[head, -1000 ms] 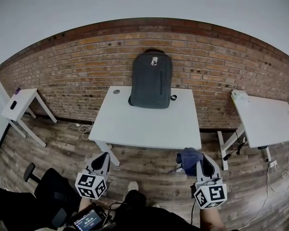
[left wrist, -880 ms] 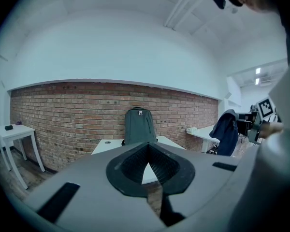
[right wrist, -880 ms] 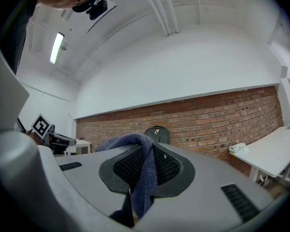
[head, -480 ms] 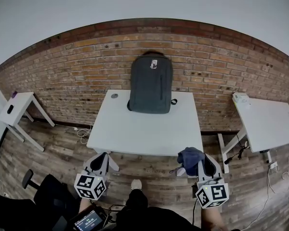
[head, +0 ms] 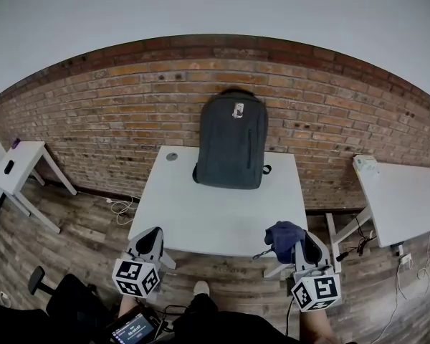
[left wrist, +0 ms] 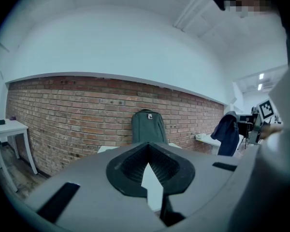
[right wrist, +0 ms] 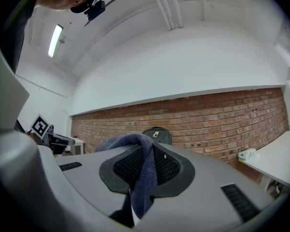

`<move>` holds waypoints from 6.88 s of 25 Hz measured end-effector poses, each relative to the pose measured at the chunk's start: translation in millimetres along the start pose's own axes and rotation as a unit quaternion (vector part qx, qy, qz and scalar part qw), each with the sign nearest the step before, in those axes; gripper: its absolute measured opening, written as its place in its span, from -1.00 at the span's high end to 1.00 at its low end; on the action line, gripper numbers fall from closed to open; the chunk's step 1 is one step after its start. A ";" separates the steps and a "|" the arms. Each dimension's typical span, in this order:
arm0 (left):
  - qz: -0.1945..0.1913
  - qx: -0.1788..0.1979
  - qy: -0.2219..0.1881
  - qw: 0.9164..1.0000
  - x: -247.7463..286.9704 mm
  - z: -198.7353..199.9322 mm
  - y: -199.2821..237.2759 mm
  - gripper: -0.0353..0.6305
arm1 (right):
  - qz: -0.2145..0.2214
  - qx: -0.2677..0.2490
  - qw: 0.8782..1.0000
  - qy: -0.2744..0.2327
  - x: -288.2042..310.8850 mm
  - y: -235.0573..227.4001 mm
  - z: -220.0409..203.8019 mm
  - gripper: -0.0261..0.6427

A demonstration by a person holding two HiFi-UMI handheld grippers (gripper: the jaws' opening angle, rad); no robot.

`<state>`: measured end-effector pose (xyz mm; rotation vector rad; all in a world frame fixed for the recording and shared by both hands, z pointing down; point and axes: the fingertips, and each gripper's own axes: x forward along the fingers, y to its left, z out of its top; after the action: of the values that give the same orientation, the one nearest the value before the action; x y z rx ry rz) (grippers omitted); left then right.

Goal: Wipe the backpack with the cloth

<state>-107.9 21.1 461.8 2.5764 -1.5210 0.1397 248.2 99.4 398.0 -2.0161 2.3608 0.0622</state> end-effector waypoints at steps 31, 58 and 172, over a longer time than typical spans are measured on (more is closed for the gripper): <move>-0.072 -0.016 0.034 0.997 178.0 11.8 149.6 0.90 | -0.062 -0.022 0.998 0.025 195.4 33.7 -3.8 0.78; 0.011 -0.014 0.027 0.999 246.9 39.8 116.3 0.90 | 0.020 -0.015 1.000 0.013 283.2 -60.4 -7.8 0.78; 0.049 -0.039 0.084 0.994 271.5 10.9 116.0 0.90 | 0.014 -0.130 0.972 0.196 494.7 -185.2 -114.0 0.78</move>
<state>-78.4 -270.2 502.0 2.3646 -1.5578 0.2943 353.5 -423.6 484.0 -2.2960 2.7425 -0.0339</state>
